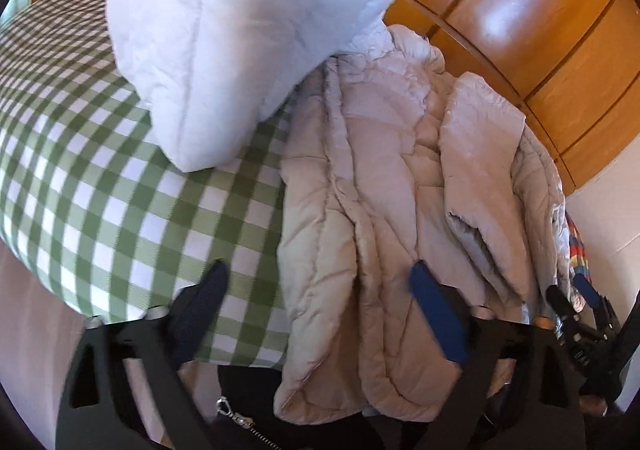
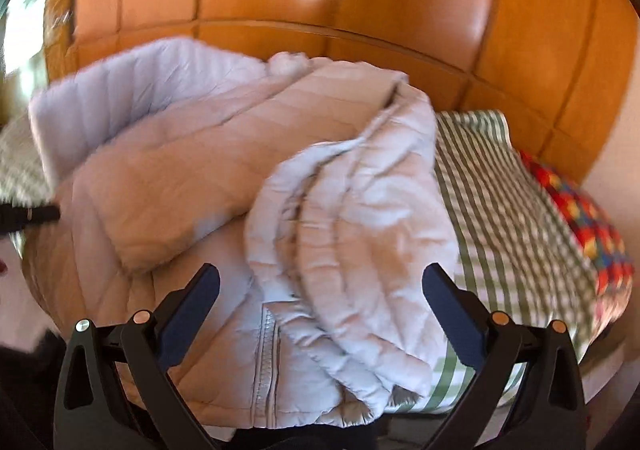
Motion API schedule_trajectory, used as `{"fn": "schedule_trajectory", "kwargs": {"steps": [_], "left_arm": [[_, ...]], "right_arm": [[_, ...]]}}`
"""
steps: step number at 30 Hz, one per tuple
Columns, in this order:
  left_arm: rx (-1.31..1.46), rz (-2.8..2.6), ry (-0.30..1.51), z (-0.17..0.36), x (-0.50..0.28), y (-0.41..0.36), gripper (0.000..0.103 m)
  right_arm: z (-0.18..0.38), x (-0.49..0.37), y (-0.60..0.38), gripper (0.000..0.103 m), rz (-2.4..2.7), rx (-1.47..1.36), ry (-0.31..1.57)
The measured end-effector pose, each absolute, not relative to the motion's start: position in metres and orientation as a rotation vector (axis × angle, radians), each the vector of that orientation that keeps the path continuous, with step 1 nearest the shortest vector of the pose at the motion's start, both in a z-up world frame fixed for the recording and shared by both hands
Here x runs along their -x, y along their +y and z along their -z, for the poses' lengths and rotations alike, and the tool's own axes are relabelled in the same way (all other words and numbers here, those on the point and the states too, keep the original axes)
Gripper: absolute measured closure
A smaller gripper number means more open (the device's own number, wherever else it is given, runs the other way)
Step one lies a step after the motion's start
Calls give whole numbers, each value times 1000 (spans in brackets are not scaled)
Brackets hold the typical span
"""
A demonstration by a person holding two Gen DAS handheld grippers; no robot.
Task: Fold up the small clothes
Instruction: 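Grasp the jacket body with both grippers and lift it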
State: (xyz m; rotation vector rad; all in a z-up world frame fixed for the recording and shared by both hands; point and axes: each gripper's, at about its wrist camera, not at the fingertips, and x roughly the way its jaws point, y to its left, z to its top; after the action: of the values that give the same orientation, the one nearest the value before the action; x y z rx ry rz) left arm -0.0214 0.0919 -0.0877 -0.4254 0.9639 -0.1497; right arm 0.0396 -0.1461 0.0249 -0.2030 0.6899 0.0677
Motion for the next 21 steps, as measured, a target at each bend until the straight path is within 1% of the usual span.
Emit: {"fn": "schedule_trajectory", "kwargs": {"steps": [1,2,3,4,5,6,8,9,11,12,15,18,21], "left_arm": [[425,166,976,90,18,87,30],[425,195,985,94,16,82,42],[413,207,986,93,14,78,56],[387,218,982,92,13,72,60],[376,231,972,90,12,69,71],[366,238,959,87,13,67,82],[369,250,926,76,15,68,90],[391,260,915,70,14,72,92],[447,291,863,53,19,86,93],[477,307,849,47,21,94,94],[534,313,821,36,31,113,95],[506,270,873,50,43,119,96],[487,188,938,71,50,127,97]], "right_arm": [[-20,-41,-143,18,-84,224,696],[-17,-43,-142,46,-99,229,706],[-13,-48,-142,60,-102,237,726],[-10,-54,-147,65,-118,234,752],[-11,-58,-153,76,-140,208,761],[-15,-61,-163,81,-151,165,763],[-32,-65,-192,84,-133,68,745],[-41,-66,-212,85,-127,-4,735],[-57,-65,-246,87,-120,-138,716],[-67,-62,-274,89,-124,-247,699],[-76,-55,-332,90,-101,-441,698],[-43,-48,-372,90,-50,-560,817],[7,-35,-359,89,-63,-570,985]]}}
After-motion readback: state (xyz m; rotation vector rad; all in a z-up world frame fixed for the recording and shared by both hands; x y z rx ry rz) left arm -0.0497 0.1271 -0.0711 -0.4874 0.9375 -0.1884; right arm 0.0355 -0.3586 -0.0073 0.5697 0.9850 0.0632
